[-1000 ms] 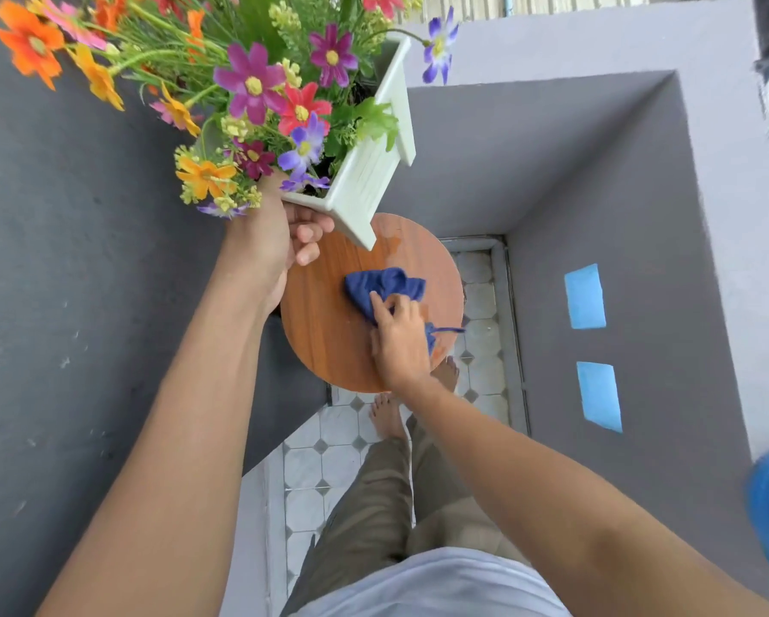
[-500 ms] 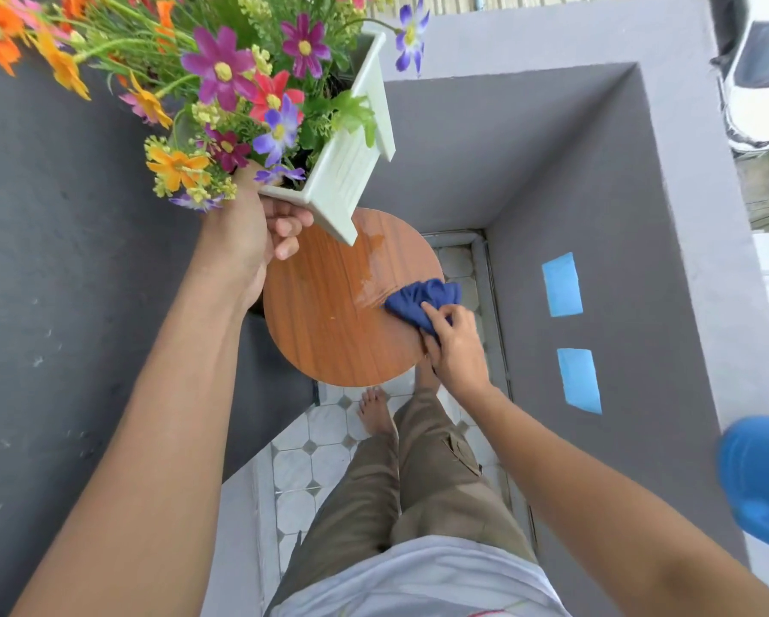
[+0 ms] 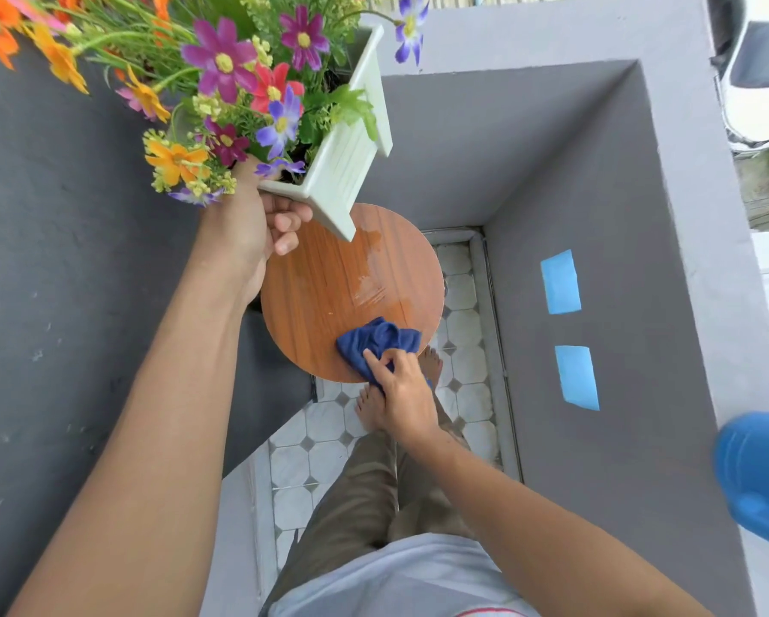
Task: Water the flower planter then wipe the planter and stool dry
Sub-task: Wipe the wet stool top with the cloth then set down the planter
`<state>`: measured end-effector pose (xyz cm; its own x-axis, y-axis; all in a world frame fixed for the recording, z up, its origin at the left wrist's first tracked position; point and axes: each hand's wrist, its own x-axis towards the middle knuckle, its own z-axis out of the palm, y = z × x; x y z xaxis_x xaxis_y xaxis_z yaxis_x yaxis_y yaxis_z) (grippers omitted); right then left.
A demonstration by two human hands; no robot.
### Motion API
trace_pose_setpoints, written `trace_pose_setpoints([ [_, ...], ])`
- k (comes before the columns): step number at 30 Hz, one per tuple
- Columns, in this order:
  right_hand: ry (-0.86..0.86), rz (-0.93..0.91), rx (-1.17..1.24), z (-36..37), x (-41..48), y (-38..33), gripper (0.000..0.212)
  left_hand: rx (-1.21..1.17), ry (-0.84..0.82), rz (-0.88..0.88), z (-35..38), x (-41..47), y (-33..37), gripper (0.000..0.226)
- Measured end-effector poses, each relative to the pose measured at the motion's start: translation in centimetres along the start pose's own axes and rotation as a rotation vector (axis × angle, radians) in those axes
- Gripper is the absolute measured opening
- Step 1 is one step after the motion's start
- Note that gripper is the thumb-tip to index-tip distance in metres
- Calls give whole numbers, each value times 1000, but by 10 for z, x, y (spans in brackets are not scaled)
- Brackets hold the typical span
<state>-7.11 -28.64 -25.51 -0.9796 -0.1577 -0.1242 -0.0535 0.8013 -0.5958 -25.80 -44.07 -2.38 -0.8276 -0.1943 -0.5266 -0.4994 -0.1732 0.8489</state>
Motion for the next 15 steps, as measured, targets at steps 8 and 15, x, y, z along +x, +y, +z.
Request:
trace_pose_setpoints([
  [8, -126, -138, -91, -36, 54, 34, 46, -13, 1, -3, 3, 1, 8, 31],
  [15, 135, 283, -61, -58, 160, 36, 43, -7, 30, 12, 1, 7, 16, 31],
])
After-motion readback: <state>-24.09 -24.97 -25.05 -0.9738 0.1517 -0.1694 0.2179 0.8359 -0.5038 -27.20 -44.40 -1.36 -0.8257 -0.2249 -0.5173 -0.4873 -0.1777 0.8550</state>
